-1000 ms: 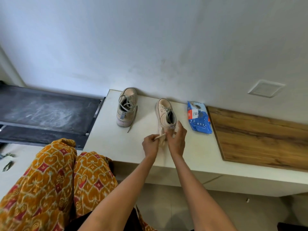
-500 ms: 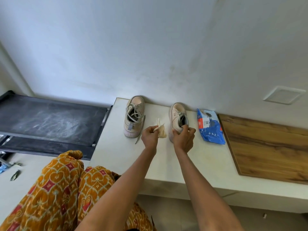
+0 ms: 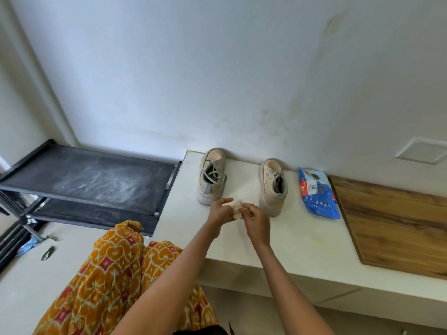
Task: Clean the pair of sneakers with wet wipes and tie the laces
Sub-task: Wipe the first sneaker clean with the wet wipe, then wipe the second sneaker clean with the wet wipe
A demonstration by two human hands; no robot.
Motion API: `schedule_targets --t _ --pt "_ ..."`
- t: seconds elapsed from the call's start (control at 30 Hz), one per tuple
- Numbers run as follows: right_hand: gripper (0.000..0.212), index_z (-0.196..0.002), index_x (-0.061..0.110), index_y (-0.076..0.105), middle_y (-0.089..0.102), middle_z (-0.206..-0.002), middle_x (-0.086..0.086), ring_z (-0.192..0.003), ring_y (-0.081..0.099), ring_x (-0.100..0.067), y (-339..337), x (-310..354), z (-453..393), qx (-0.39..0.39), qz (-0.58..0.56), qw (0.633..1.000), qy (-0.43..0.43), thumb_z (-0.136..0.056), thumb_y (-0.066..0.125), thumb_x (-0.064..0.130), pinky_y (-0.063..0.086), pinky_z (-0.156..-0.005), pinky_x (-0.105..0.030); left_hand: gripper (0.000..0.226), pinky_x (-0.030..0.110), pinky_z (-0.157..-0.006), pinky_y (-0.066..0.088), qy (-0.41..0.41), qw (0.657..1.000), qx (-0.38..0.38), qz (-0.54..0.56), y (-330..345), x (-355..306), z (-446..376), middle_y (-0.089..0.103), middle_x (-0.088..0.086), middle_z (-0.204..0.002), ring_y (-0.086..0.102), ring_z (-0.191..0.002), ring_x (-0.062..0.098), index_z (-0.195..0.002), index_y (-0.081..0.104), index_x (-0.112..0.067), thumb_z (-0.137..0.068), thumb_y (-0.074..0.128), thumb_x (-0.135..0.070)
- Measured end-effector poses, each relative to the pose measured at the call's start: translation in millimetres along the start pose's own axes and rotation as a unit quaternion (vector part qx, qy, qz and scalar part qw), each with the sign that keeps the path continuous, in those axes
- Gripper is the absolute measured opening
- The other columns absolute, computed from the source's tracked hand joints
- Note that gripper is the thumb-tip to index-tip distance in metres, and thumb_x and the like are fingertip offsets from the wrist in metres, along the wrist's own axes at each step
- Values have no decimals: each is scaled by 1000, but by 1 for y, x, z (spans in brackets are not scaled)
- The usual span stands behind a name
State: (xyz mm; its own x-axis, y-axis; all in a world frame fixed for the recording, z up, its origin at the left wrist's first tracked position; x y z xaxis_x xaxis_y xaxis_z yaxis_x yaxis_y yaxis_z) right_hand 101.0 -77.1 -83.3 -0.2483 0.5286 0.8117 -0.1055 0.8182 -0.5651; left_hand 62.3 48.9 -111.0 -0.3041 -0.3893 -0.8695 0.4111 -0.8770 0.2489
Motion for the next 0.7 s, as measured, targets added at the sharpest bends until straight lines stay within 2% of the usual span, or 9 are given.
schedule_targets --t 0.07,0.13,0.3,0.37,0.47,0.53,0.6,0.7 --pt "21 -106 16 69 69 -100 -4 -95 62 -22 -13 -14 3 -44 93 994 39 -92 58 25 49 -73 -30 33 35 -75 54 -15 997 4 -71 -8 5 2 66 12 -92 60 -80 22 -117 50 -8 -87 44 5" --pt "22 -103 14 70 64 -100 -7 -101 55 -24 -21 -23 7 -47 175 981 65 -92 57 28 45 -74 -31 36 31 -66 52 -6 991 -26 -129 -20 5 7 65 10 -97 57 -78 20 -118 52 -5 -85 40 3" --pt "27 -104 11 70 60 -114 -7 -114 45 -26 -9 -27 10 49 274 959 47 -95 51 28 42 -86 -37 33 24 -55 47 27 978 -86 -189 -42 2 18 61 16 -109 54 -78 21 -115 59 -4 -86 43 1" --pt "25 -103 12 69 57 -115 -7 -113 46 -26 -13 -21 11 19 270 961 50 -94 52 28 41 -87 -38 32 29 -62 50 34 972 -100 -208 -49 2 20 60 15 -113 56 -83 23 -113 60 -5 -86 43 -1" --pt "9 -92 13 63 52 -106 -7 -104 51 -26 -25 3 11 -83 219 972 21 -87 62 20 41 -84 -38 32 41 -84 53 47 963 -127 -235 -62 -2 19 61 15 -113 58 -100 31 -111 62 -7 -86 43 -3" --pt "8 -89 13 60 53 -99 -6 -98 53 -25 -25 19 5 -116 187 975 -17 -83 66 12 43 -82 -39 30 44 -87 52 60 960 -148 -231 -71 -8 17 62 13 -112 58 -101 30 -110 62 -9 -87 43 -4" --pt "11 -92 13 60 56 -94 -4 -92 56 -25 -15 32 -5 -109 144 983 -41 -83 64 8 47 -81 -42 26 43 -85 52 75 959 -176 -209 -79 -17 15 64 11 -109 59 -97 28 -108 62 -10 -90 44 -5" --pt "24 -112 14 60 60 -98 -3 -95 59 -25 21 36 -27 -34 79 996 -2 -88 58 10 48 -82 -40 17 36 -81 51 111 951 -230 -173 -87 -36 13 62 9 -107 58 -95 23 -108 58 -7 -94 49 -11"
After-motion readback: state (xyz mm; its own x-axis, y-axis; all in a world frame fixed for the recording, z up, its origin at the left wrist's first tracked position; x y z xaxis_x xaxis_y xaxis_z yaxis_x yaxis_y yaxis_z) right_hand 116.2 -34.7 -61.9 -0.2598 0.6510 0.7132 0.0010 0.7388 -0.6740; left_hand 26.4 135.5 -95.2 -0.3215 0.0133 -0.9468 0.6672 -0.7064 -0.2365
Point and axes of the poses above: each hand's wrist, its own z-axis away from the middle knuckle, its own y-axis out of the palm, x = y × z, the point moved 9 cm from there along -z, towards the middle knuckle
